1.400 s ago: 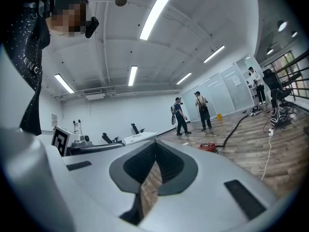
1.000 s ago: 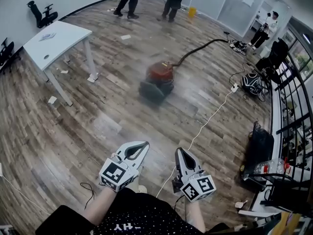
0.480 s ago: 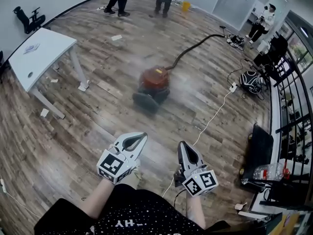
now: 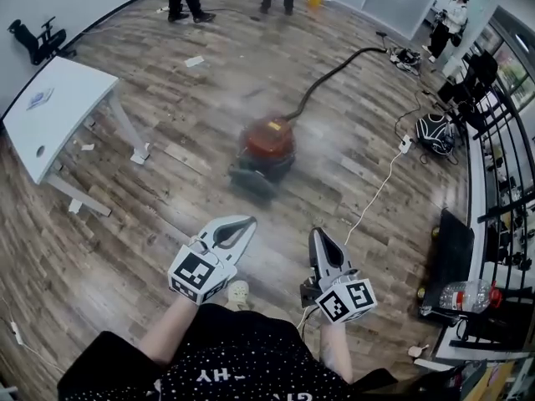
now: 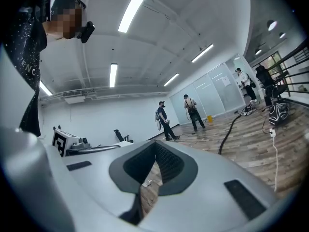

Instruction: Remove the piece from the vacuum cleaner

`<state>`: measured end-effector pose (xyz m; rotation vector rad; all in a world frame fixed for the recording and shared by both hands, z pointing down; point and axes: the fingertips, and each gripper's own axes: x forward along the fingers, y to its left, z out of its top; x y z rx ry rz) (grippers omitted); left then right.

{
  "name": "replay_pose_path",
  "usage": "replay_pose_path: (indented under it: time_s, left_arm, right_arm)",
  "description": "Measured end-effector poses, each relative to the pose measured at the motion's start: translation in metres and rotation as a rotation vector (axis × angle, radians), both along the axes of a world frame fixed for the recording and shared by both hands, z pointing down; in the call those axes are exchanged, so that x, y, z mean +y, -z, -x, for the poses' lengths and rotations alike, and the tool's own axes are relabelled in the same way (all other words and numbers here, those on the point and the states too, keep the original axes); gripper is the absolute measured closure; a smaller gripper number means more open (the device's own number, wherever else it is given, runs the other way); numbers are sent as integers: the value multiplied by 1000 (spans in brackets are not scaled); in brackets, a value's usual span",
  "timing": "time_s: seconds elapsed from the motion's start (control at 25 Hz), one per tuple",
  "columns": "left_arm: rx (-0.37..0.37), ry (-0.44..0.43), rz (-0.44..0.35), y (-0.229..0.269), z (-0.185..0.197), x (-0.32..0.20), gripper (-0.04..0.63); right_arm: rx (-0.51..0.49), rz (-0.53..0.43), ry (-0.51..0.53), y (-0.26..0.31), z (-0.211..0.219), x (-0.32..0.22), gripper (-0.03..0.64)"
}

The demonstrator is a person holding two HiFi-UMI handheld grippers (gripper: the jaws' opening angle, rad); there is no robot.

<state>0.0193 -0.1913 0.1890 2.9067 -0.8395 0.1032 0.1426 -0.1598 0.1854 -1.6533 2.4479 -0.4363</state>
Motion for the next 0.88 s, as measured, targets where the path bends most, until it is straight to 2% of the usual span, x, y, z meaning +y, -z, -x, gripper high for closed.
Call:
replay_pose_path:
  time_s: [0.2, 0.48, 0.76, 0.88]
  left_arm:
    - [2, 24, 12, -4, 6, -31, 588]
    - [-5, 21, 64, -25, -2, -59, 588]
    - [-3, 61, 61, -26, -8, -121, 588]
    - [-23, 64, 68, -33, -11, -150, 588]
  right_arm:
    - [-5, 29, 8, -9, 3, -19, 605]
    - [-26, 78, -8, -28, -14, -47, 604]
    - [-33, 59, 59, -25, -27, -119, 604]
    - [-27, 50, 78, -26, -33, -151, 604]
